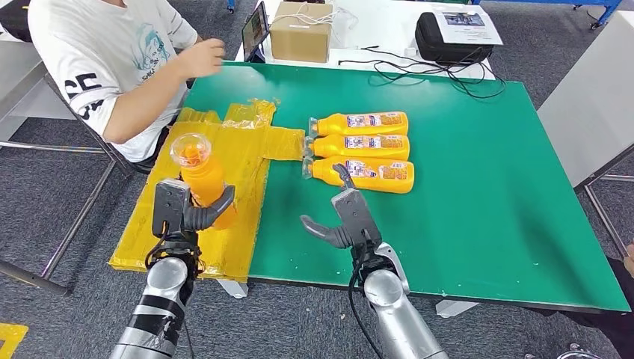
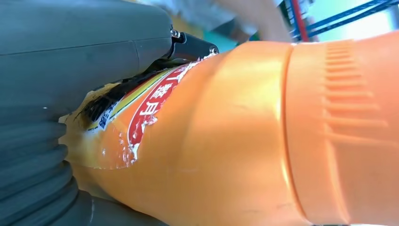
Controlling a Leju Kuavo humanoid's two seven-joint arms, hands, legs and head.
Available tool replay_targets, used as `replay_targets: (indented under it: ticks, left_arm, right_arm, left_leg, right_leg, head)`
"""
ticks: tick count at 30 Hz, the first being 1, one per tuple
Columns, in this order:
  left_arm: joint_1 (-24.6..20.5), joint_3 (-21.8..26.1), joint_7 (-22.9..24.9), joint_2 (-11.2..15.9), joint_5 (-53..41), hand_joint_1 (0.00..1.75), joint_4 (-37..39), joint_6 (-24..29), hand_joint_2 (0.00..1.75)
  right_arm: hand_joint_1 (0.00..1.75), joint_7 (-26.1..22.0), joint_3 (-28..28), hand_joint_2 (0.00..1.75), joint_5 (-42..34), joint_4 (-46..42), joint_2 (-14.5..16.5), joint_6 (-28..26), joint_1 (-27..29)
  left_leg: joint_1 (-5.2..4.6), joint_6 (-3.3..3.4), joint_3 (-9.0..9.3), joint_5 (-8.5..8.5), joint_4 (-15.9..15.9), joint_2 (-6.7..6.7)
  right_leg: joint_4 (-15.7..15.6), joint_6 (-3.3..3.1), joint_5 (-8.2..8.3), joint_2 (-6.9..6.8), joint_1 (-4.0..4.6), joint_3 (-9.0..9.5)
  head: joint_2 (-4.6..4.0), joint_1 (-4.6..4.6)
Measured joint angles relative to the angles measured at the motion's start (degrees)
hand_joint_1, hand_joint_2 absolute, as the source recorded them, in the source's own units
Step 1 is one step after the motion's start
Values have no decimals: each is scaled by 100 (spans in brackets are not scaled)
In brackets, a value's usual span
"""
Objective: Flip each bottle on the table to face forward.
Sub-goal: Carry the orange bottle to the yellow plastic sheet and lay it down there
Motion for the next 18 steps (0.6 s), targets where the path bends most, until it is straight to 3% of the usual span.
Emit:
replay_targets:
  ticks: [13, 18]
  left_arm:
    - [-41, 185, -2, 88, -295, 175, -52, 79, 175]
    - [-76, 213, 25, 130, -1557, 175, -53, 498, 175]
  right_arm:
    - [0, -51, -213, 175, -84, -436, 2, 28, 151]
    - [0, -212, -275, 175, -358, -585, 4, 83, 186]
  left_leg:
    - [-1, -1, 0, 1, 1, 2]
    - [-1, -1, 0, 1, 0, 2]
  right_leg:
    - [0, 0, 0, 1, -1, 0]
    - [0, 0, 0, 0, 0, 0]
  head:
    - [0, 1]
    - [0, 1]
